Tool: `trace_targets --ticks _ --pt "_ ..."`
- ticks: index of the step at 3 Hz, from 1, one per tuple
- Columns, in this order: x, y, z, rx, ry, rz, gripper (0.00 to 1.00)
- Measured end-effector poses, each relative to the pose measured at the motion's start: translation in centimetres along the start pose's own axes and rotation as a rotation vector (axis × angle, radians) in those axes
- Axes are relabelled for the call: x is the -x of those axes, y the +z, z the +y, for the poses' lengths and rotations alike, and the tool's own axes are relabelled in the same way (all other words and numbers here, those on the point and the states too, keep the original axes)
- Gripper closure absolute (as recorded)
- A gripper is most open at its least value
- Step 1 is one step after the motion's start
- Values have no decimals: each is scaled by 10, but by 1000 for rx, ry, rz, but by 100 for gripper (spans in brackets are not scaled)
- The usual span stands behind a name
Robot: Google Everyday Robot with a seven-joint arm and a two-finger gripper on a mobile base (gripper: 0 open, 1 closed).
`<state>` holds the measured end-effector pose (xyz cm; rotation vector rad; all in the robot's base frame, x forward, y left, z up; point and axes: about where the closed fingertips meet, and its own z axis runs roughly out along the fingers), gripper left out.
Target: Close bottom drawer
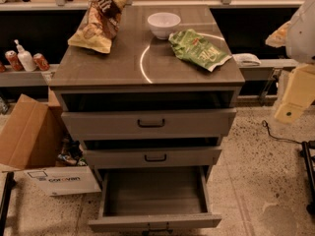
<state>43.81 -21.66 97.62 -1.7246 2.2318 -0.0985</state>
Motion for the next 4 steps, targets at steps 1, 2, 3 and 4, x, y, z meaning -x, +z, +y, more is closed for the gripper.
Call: trace_targets --ticks 1,2,3,4 --pt "0 0 0 -3 0 -3 0" --pt "-4 36 11 48 22 -48 0" --pt "-9 102 34 161 65 -120 0" --pt "-10 117 42 192 74 -129 0"
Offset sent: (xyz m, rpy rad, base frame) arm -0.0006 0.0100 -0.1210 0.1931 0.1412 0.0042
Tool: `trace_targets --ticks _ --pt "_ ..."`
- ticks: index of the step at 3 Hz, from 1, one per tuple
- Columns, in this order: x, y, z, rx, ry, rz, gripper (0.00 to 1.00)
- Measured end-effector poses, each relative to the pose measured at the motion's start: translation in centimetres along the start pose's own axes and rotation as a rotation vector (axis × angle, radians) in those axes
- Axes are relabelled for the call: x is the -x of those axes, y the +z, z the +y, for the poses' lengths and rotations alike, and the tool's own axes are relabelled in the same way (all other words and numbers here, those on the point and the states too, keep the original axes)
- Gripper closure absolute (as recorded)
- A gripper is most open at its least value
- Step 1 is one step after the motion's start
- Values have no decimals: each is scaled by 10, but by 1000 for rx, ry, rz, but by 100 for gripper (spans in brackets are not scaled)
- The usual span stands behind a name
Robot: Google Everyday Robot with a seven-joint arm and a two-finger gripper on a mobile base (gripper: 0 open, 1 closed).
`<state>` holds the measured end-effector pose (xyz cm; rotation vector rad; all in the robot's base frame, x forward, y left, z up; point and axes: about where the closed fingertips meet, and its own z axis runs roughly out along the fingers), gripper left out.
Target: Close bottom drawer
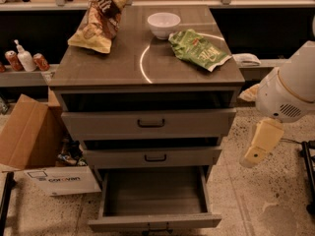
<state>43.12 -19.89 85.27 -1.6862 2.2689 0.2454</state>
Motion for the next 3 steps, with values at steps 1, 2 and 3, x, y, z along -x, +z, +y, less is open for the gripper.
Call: trace_targets --ticks 1,2,3 --pt "1 4 0 4 6 12 0" --pt "-3 42 6 53 57 27 0" --pt "-4 96 25 132 147 26 0"
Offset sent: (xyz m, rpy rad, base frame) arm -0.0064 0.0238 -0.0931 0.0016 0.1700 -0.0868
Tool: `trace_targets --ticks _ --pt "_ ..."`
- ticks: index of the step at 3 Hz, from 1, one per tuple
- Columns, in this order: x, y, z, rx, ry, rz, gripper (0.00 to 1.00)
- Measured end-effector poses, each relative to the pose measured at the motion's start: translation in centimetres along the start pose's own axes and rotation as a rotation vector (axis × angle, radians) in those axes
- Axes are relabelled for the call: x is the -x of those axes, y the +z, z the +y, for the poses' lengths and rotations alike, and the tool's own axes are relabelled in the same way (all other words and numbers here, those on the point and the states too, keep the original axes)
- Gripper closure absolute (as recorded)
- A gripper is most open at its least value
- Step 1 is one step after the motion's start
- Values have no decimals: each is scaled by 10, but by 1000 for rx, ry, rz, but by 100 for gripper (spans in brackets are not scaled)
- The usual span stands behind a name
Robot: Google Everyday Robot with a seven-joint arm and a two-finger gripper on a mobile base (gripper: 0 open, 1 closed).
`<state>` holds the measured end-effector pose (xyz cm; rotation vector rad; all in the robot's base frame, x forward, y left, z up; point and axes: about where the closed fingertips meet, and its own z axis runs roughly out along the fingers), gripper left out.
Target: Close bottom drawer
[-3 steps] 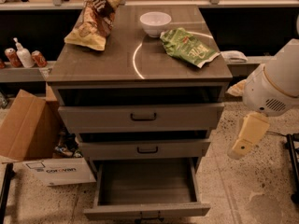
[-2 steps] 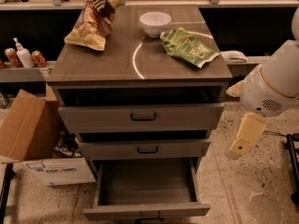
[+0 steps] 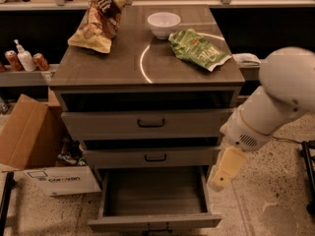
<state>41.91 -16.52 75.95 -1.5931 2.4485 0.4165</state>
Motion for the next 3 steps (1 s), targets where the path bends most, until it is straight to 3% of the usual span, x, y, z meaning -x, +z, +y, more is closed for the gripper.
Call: trace_targets --ticks 1,2,3 --pt "1 38 18 71 64 0 0" --pt "1 38 18 71 64 0 0" --pt "-6 63 9 24 85 52 0"
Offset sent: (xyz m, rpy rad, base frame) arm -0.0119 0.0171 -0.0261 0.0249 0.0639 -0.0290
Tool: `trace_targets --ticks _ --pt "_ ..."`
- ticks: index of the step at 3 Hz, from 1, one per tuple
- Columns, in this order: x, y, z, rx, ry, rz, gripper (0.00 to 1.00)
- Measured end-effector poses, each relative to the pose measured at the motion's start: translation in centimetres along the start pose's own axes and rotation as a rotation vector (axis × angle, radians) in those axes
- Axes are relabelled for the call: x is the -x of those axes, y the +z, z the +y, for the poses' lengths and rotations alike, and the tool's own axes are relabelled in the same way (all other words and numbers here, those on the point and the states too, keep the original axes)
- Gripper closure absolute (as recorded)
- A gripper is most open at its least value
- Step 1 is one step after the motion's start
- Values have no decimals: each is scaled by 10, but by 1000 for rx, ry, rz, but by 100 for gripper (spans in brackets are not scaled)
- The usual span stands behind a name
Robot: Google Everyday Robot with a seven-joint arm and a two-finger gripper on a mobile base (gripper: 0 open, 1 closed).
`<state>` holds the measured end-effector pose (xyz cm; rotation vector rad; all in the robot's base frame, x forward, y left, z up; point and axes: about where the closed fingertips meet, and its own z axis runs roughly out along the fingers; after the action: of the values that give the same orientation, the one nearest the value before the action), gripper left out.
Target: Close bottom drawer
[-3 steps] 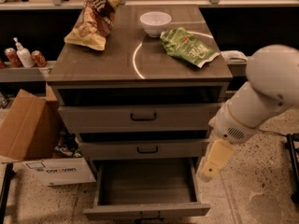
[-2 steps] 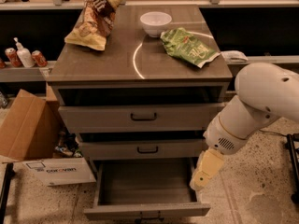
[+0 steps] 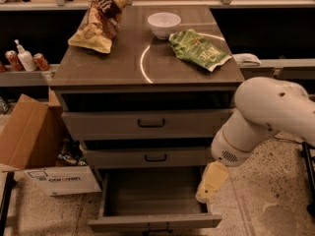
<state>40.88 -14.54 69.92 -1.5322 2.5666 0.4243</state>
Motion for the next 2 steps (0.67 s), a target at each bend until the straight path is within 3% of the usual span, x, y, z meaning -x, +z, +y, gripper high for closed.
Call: trace_targets --ticks 1,2 --pt "-18 48 -18 -35 28 19 0" --pt "-34 99 -38 -33 49 -13 0"
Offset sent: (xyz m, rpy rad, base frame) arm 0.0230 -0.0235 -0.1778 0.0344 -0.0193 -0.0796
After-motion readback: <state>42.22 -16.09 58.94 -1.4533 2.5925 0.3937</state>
